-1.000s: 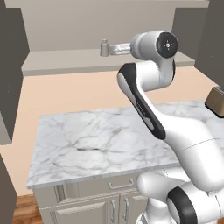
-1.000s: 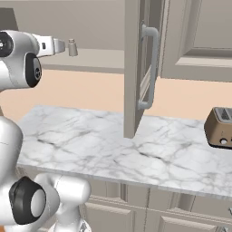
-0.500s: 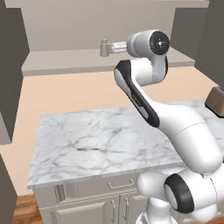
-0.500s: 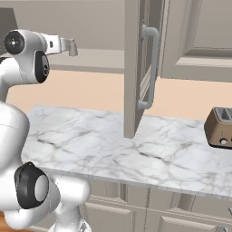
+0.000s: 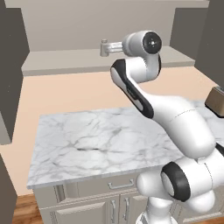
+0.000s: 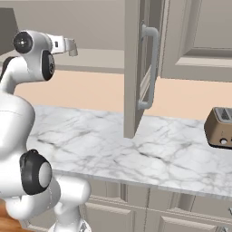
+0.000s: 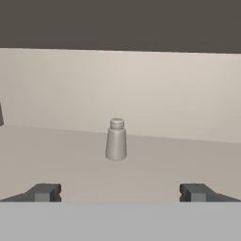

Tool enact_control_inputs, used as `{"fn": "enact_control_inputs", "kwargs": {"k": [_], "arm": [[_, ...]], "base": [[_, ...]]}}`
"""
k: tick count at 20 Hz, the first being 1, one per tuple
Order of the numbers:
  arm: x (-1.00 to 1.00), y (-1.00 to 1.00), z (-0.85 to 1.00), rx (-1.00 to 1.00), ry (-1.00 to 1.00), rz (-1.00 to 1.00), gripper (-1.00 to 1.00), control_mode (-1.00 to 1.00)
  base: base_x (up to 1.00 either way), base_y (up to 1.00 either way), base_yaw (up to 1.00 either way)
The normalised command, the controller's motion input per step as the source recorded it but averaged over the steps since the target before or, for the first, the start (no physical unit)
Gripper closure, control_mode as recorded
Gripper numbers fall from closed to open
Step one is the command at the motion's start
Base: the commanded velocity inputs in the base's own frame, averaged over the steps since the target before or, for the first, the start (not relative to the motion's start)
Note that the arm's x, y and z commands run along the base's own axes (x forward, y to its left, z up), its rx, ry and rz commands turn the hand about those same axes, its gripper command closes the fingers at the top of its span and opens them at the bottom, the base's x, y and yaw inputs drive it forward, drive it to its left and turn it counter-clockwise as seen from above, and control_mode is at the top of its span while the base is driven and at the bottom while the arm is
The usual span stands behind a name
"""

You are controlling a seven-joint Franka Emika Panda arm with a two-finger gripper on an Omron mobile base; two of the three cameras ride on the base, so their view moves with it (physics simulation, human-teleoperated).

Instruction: Retrieve the shaker from the cabinet and place it next the steak on a plate on the dining table.

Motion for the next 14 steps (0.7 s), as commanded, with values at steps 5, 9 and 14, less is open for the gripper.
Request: {"fn": "enact_control_inputs", "kwargs": {"k": [5,9,14], "arm": [[0.39,0.06,-0.16,0.00,0.00,0.00,-1.00,-1.00],[0.18,0.01,0.10,0.00,0.03,0.00,-1.00,-1.00],[0.12,0.02,0.23,-0.01,0.14,0.01,-1.00,-1.00]], "base": [[0.00,0.00,0.00],[0.00,0.00,0.00],[0.00,0.00,0.00]]}}
